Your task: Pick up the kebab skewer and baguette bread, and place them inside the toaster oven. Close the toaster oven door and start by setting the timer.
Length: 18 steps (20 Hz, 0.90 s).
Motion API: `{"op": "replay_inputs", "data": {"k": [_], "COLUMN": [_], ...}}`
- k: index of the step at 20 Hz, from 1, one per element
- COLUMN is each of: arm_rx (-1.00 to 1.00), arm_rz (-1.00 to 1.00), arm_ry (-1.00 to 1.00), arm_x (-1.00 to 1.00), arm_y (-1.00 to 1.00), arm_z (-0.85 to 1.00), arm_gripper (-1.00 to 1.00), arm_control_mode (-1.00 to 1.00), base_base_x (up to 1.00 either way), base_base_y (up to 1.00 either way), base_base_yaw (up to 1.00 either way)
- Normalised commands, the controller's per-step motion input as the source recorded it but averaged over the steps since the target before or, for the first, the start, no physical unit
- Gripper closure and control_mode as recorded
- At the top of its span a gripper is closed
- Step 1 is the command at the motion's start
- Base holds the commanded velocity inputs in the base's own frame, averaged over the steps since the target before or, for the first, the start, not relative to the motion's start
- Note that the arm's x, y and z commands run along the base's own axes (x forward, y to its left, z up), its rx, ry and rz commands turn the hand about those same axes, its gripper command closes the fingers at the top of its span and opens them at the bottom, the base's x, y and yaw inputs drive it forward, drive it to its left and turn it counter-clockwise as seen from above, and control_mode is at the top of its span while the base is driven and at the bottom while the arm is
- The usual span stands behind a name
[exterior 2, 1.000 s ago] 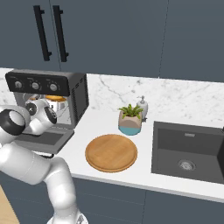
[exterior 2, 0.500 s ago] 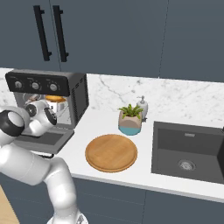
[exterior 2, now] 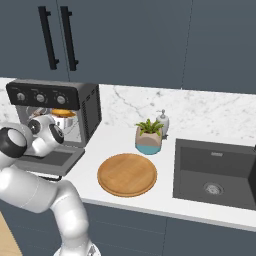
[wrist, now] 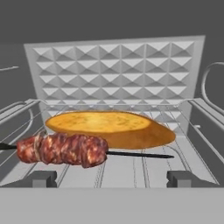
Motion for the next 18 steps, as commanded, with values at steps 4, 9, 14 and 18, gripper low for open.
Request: {"op": "replay_inputs", "data": {"k": [4, 9, 14, 18], "arm_rx": [0.0, 0.0, 0.0, 0.01], "arm_rz": [0.0, 0.0, 0.0, 0.0], "arm_ry": [0.0, 0.01, 0.0, -0.01], "arm_x": [0.0, 0.04, 0.18, 0.08], "arm_y": [0.06, 0.15, 0.16, 0.03], "arm_z": [-0.18, -0.24, -0.26, 0.03], "arm_gripper": [-1.0, -1.0, -1.0, -1.0], "arm_control_mode": [-1.0, -1.0, -1.0, -1.0], "base_base_x": [0.0, 0.0, 0.0, 0.0], "base_base_y": [0.0, 0.0, 0.0, 0.0], "base_base_yaw": [0.0, 0.0, 0.0, 0.0]}}
